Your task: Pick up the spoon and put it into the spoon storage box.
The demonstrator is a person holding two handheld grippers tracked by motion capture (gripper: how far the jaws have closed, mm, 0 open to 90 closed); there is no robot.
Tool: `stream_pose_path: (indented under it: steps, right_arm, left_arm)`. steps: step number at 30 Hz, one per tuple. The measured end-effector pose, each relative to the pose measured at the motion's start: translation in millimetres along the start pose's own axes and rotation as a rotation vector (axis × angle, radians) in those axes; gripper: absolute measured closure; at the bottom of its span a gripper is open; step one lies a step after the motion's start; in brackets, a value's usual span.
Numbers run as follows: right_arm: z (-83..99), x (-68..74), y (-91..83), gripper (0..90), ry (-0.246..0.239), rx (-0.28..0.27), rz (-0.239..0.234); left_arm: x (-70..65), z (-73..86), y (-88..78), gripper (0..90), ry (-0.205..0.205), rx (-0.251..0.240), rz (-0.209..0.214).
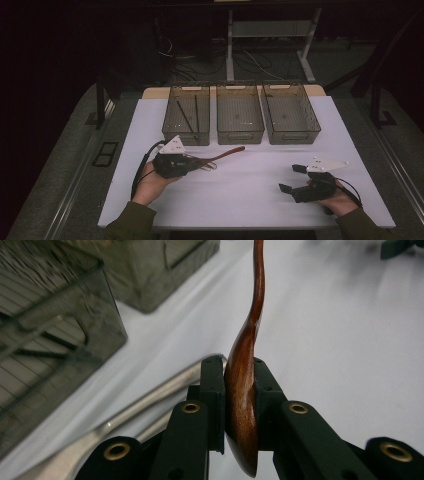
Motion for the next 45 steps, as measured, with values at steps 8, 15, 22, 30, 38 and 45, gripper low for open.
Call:
stream_pose_path:
  steps: [8, 15, 22, 30, 38, 45]
  right_arm:
    - [-0.3, -0.5, 0.1, 12.2, 0.003, 0.000, -0.001]
    - [-0.7, -0.7, -1.0, 12.2, 0.005, -0.007, -0.002]
    - [-1.1, -1.5, -1.7, 12.2, 0.014, -0.012, -0.006]
    - [-2.0, -0.2, -2.0, 12.2, 0.007, -0.018, -0.009]
    - [-2.9, -0.2, -3.5, 12.2, 0.005, -0.025, -0.012]
    - [-3.1, -0.9, -4.3, 12.2, 0.006, -0.031, -0.014]
  left_arm:
    - [6.6, -18.7, -0.5, 79.7, -0.044, -0.046, -0.034]
    - [14.0, -32.2, 3.7, 79.7, -0.081, -0.064, -0.052]
    - [25.5, -50.2, 12.3, 79.7, -0.104, -0.056, -0.070]
    - [37.9, -78.6, 29.8, 79.6, -0.127, -0.035, -0.098]
    - [53.7, -106.7, 48.7, 79.6, -0.165, -0.019, -0.145]
    - [70.2, -120.7, 65.8, 79.6, -0.227, -0.025, -0.192]
Point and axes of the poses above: each handheld gripper's, and its own axes: y roughly forward along the jaws, z roughly out of its underside, x roughly to its left, the point moved 7 cm from there along y, roughly forward along the jaws, and after that the axes turned 9 degrees about x, right-handed, at the moved point
